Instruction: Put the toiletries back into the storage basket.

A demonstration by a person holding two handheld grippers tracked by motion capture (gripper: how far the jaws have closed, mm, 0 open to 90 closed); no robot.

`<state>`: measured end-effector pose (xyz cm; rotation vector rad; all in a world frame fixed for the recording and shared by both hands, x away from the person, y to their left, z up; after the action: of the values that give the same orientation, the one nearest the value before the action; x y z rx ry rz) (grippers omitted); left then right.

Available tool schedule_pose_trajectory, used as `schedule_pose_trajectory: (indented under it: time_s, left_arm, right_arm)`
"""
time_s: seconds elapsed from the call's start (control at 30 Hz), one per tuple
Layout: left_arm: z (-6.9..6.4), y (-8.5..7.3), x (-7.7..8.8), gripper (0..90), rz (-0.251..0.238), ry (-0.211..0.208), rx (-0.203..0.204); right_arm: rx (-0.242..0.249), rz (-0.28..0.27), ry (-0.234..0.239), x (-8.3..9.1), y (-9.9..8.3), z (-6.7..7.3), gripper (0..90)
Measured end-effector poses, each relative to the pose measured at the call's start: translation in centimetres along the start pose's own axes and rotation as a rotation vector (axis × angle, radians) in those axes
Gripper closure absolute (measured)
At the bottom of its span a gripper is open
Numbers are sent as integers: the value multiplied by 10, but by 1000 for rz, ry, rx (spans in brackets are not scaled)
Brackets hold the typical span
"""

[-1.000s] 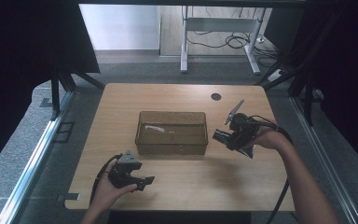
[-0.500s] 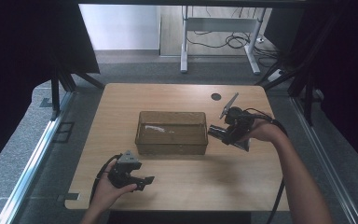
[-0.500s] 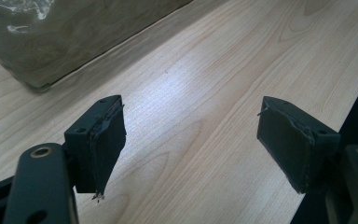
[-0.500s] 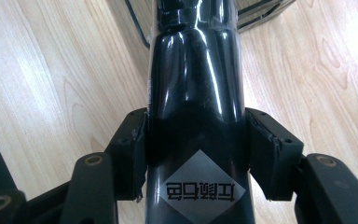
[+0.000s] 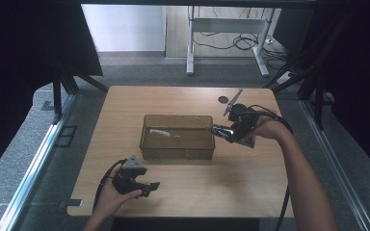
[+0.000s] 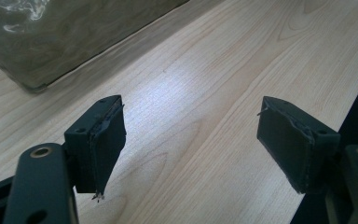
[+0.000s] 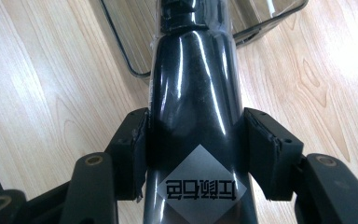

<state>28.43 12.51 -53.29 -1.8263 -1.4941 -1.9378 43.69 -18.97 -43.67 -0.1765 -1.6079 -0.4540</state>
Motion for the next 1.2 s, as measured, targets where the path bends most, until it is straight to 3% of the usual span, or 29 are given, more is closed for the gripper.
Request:
schedule_pose_trajectory:
  time_s: [0.6,1.2]
  left_arm:
    - [-1,0,-1,239,4,-2,-4]
    - [3,-1,0,239,0,-1,0]
  right_arm:
    - [5,-58,-13,11,2,-5,450]
    - [74,-52,20,-2,53,0,451]
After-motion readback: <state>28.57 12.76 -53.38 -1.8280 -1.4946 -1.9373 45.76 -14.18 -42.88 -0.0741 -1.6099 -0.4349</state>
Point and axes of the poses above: each handheld gripper's, and its own axes: x roughly backward along the jaws, y roughly out of its top, z roughly to its left, the point moved 6 cm from there along -x, roughly forward along the jaws, and after that the axes turned 7 degrees about z, right-handed, at the moved point
